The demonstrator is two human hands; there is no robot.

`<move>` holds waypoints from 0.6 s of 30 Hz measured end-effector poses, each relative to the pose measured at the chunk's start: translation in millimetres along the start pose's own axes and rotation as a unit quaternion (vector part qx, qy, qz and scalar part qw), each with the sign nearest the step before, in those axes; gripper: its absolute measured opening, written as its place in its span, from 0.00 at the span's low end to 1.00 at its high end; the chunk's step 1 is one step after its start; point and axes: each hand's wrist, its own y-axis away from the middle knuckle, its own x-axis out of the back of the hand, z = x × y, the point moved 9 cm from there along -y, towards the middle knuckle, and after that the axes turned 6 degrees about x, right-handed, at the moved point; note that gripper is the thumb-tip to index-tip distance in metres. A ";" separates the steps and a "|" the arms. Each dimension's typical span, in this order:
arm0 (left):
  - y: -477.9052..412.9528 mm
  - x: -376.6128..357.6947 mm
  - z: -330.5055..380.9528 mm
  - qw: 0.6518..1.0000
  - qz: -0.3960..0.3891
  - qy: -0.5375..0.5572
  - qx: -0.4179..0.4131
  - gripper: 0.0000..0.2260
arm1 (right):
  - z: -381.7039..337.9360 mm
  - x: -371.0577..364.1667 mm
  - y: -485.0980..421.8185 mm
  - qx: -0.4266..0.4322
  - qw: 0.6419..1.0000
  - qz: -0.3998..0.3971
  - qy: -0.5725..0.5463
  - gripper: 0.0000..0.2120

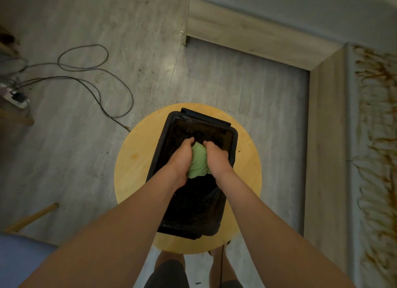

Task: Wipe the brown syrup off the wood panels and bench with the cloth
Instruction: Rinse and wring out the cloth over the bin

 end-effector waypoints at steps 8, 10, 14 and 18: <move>-4.4 2.7 -10.7 0.999 -0.019 0.035 0.003 0.19 | 6.5 -13.8 13.8 0.004 0.999 -0.043 0.027 0.20; -2.9 4.8 -11.7 1.000 -0.017 0.012 0.009 0.18 | -1.3 -6.9 8.4 0.095 0.991 -0.011 0.097 0.16; -1.3 7.4 -13.8 0.999 -0.029 -0.009 0.033 0.17 | -17.0 0.9 14.2 0.214 0.969 0.006 0.124 0.11; 1.5 5.9 -12.4 0.996 -0.047 -0.052 0.052 0.16 | -18.5 -1.0 11.7 0.224 0.967 -0.052 0.112 0.12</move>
